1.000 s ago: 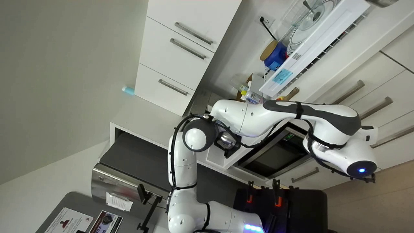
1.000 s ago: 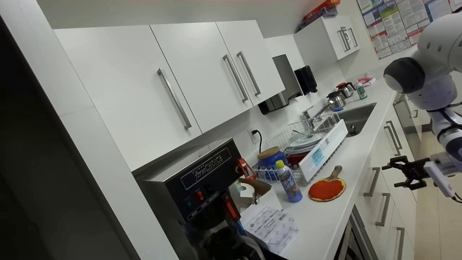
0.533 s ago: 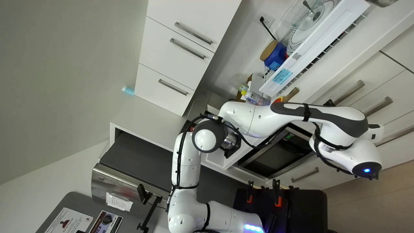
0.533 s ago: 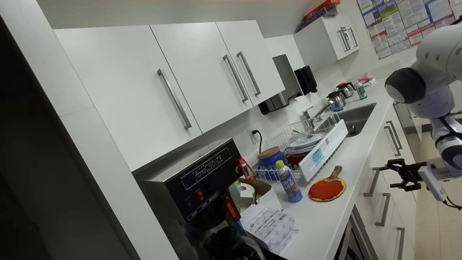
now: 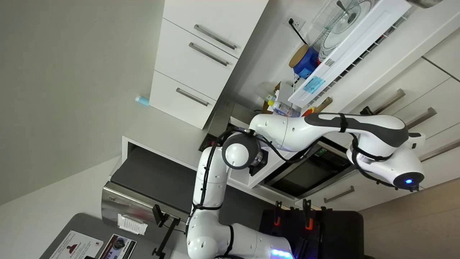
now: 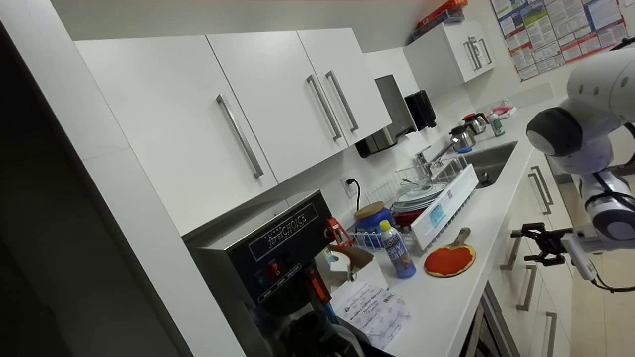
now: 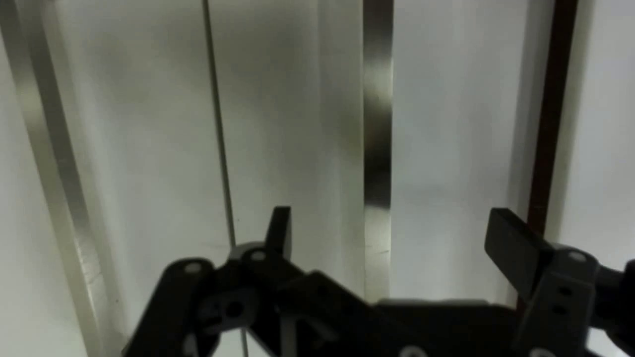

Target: Open the topmost drawer

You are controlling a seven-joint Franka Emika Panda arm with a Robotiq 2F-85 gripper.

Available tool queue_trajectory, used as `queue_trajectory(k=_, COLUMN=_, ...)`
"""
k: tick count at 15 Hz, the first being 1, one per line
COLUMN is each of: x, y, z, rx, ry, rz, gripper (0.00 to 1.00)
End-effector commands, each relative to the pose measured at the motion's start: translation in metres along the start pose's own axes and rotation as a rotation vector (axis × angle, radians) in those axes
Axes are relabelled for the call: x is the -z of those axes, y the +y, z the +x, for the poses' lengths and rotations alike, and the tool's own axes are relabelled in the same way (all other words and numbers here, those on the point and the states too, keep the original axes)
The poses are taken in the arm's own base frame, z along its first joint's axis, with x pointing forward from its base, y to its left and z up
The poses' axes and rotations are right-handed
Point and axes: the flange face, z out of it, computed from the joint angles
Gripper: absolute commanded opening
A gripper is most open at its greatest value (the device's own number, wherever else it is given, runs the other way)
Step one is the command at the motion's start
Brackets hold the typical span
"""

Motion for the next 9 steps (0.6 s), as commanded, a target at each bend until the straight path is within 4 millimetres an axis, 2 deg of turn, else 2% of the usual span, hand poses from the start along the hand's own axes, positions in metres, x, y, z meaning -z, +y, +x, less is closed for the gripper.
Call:
queue_trajectory(k=1, x=-0.017, y=0.002, z=0.004, rx=-0.026, ry=-0.002, rz=-0.005, gripper=1.0)
queue_trajectory(k=2, x=-0.02, y=0.003, z=0.004, rx=-0.029, ry=-0.008, rz=-0.007, gripper=0.97)
queue_trajectory(k=3, x=-0.023, y=0.004, z=0.003, rx=-0.031, ry=-0.014, rz=-0.007, gripper=0.74)
queue_trajectory(k=5, x=-0.027, y=0.005, z=0.002, rx=-0.027, ry=-0.02, rz=-0.009, gripper=0.68)
queue_trajectory(k=9, x=-0.028, y=0.007, z=0.003, rx=-0.027, ry=-0.021, rz=-0.01, gripper=0.36)
